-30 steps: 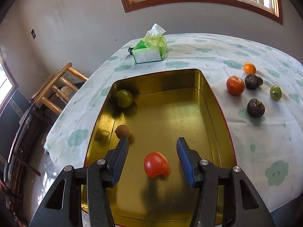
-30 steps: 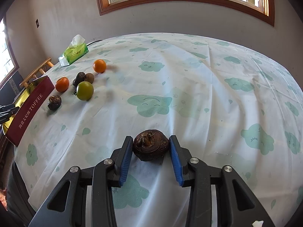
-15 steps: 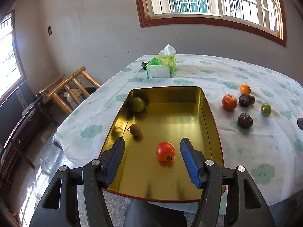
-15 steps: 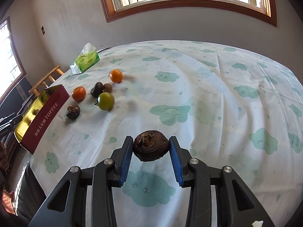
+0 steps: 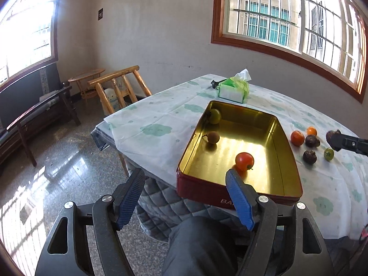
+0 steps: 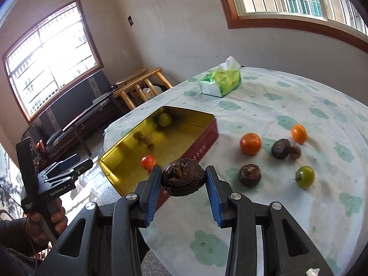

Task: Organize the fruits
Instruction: 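Carry the dark fruit into the tin and open the right gripper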

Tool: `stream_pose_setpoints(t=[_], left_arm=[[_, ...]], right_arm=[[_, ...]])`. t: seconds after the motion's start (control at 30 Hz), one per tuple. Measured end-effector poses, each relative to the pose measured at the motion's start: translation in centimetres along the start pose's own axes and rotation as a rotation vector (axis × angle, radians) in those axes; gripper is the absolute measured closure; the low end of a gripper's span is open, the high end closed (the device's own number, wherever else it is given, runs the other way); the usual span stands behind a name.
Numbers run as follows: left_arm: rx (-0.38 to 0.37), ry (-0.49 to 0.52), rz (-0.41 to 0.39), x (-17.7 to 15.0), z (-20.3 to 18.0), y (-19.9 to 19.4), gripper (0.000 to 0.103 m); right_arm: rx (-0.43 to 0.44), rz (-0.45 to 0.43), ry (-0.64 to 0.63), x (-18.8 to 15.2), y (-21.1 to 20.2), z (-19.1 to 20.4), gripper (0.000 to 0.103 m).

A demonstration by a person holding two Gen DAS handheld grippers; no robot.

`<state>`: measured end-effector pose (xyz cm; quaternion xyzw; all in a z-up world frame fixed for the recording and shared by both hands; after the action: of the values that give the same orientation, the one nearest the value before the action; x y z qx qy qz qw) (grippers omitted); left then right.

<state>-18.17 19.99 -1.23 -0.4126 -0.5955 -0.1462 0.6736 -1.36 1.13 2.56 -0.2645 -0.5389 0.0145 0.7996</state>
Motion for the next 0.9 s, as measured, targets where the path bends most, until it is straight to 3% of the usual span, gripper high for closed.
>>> stream_pose_setpoints(t=[0.23,0.6,0.7,0.9], left_arm=[[-0.021,-0.013,0.043,-1.8,1.1,-1.1,0.03],[0.012,-0.028,0.054,-1.9,3.1,-1.6,0.022],[0.031,-0.012,0.053,-2.0,3.2,-1.7,0.018],[0.024,0.018,0.047,-1.7,2.4,-2.0,0.015]], right_arm=[[0.106,0.12,-0.063,-0.9,5.8,4.3,0.067],[0.09,0.209,-0.121,-0.5,11.9,5.3,0.067],[0.094,0.201,-0.105,0.4,12.5,5.5,0.064],[0.098,0.086,-0.084,2.2,11.2,7.1,0.057]])
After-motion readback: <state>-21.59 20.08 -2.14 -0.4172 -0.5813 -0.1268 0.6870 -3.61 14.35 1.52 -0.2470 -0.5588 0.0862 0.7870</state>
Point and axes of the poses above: each gripper's, at about its wrist camera, not at the fingertips, and y roughly the way its jaws point, z to its left, x to its top, the point moved 2 cm from there along y, roughly the way its jaws point, and after that the axes turned 14 degrees about -z, right-handed, at the moved point
